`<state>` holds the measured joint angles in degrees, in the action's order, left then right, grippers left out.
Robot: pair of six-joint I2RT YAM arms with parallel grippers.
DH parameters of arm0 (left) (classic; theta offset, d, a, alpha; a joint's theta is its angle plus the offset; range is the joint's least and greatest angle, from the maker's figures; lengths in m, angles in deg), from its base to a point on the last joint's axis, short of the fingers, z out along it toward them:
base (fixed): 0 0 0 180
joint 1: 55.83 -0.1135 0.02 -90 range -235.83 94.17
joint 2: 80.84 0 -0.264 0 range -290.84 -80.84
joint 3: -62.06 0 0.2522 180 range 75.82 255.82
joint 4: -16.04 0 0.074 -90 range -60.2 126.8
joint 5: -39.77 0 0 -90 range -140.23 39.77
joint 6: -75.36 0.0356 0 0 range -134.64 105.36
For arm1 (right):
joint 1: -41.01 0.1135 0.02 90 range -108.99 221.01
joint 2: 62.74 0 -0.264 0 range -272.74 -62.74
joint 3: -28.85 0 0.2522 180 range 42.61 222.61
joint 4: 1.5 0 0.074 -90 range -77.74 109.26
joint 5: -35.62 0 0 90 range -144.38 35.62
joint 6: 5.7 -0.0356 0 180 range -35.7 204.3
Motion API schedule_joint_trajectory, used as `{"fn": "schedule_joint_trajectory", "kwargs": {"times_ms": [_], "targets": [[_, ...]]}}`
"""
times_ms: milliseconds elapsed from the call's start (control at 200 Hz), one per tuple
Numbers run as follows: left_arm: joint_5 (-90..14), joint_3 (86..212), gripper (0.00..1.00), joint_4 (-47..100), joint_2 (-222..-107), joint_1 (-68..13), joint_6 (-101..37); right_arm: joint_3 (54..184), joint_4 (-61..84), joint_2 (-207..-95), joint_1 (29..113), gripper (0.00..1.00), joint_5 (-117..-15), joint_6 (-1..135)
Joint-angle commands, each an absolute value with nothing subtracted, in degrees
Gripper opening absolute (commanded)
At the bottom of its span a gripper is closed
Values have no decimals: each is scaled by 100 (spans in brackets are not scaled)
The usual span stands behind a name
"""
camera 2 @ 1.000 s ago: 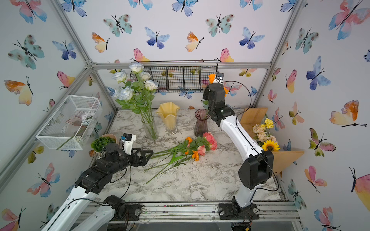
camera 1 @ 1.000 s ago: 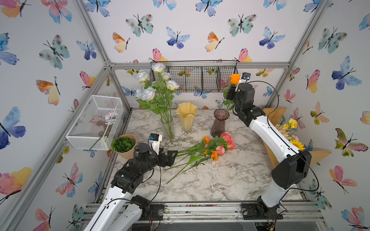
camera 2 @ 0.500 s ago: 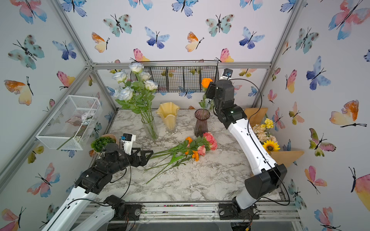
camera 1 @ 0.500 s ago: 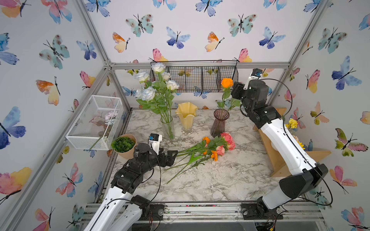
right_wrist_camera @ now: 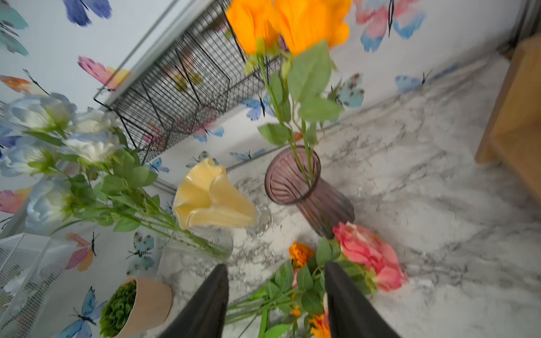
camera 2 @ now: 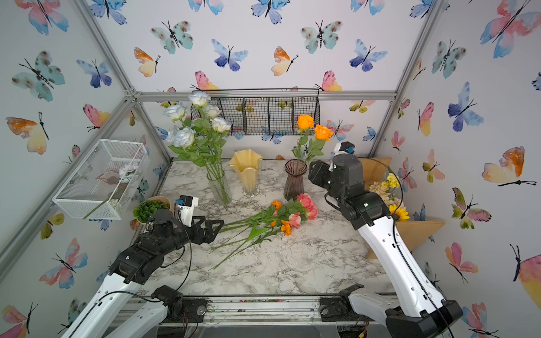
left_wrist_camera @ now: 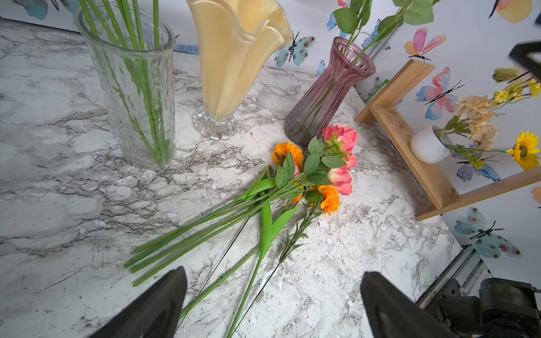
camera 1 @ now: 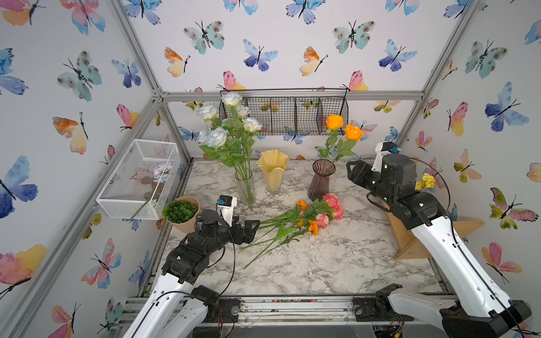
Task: Arrange the flowers in different vases according to their colors
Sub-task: Pick up the flower at the center of the board.
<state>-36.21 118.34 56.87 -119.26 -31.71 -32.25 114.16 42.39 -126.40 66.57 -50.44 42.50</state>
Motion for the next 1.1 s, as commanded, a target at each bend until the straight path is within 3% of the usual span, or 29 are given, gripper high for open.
{"fn": "schedule_joint_trajectory", "kwargs": {"times_ms": [0, 200, 460, 706, 1091], "targets": [[-3476, 11827, 99, 5626, -11899, -3149, -3169, 10443, 4302, -12238, 6926, 53, -5732, 3306], [-3502, 11831, 99, 5626, -11916, -3149, -3178, 9157, 3628, -12007, 8060, 52, -5184, 2303], [-3537, 11819, 99, 5635, -11899, -3140, -3187, 8669, 2662, -13023, 9623, 59, -4235, 1016], [-3555, 11819, 99, 5635, -11834, -3140, -3187, 8528, 1908, -13825, 9717, 60, -4146, 350], [-3544, 11819, 99, 5626, -11802, -3144, -3178, 8612, 1649, -14783, 9717, 53, -4147, 159]]}}
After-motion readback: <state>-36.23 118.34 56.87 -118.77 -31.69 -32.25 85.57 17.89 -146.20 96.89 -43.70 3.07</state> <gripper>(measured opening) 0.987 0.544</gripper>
